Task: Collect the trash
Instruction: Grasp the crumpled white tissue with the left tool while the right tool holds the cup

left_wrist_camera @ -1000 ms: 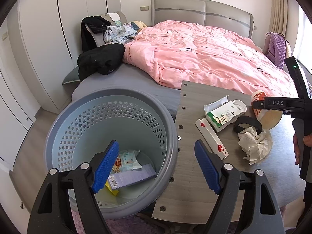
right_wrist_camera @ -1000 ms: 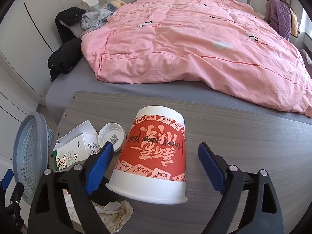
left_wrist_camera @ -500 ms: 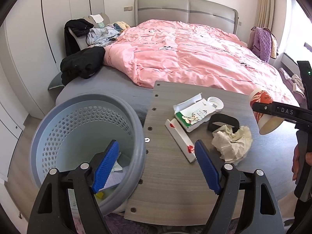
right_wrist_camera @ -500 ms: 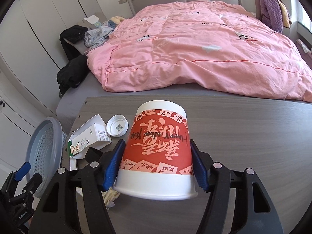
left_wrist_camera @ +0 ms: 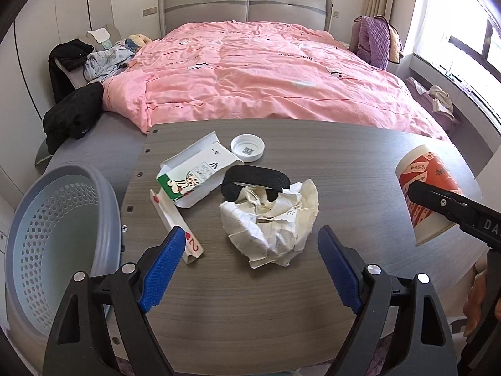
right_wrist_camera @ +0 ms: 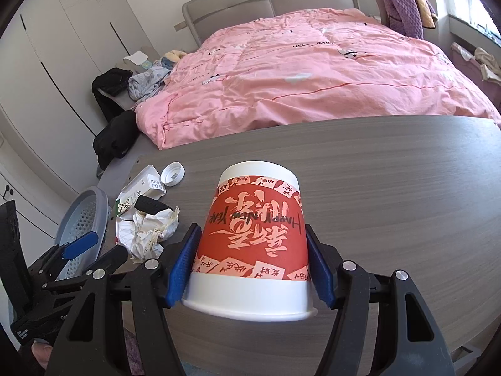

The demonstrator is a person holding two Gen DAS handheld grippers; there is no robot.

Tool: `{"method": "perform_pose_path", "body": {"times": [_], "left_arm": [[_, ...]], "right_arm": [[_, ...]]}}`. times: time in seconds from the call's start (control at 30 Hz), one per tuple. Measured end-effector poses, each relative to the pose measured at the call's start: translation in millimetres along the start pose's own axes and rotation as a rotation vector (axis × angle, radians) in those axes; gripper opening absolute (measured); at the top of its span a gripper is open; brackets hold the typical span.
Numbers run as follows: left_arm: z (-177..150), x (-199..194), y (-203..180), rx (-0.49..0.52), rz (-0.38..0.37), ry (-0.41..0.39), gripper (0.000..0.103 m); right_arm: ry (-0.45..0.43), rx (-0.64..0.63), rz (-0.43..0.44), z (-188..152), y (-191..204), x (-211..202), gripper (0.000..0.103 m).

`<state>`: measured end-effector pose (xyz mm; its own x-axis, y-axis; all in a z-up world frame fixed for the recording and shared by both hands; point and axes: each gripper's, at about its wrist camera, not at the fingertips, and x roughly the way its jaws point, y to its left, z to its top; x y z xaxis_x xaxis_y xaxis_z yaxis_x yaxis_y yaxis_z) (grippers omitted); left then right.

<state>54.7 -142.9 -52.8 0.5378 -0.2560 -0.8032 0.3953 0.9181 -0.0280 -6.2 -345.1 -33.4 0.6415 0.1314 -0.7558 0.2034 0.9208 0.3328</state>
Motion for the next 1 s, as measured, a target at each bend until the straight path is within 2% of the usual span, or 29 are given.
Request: {"method": "perform_pose_path", "body": {"times": [0.37, 0.63, 0.7, 0.8, 1.0], "left_arm": [[5.6, 32.1, -18.9, 0.014, 0.048, 0.057, 0.083], [7.6, 40.8, -17.5, 0.002, 0.052, 0.055, 0.082], [6.8, 40.3, -16.7, 0.003, 0.049, 0.055, 0.066], [5.3, 36.8, -15.8, 0.009, 0.034, 0.054, 0.062], [-4.1, 19.0, -9.5, 0.014, 0.003, 0.042, 0.060]], "right_arm": [[-0.008, 0.028, 0.038, -10.7, -15.6, -8.0, 0.063], [0.004, 0.024, 0.063, -14.4, -11.4, -3.7, 0.063], [0.003, 0.022, 0.065, -14.4, -10.2, -4.0, 0.063], [0.001, 0.020, 0.067, -13.9, -10.1, -4.6, 0.063], [-0.001, 0.016, 0.065, -14.0, -4.9, -5.7, 0.063]]}}
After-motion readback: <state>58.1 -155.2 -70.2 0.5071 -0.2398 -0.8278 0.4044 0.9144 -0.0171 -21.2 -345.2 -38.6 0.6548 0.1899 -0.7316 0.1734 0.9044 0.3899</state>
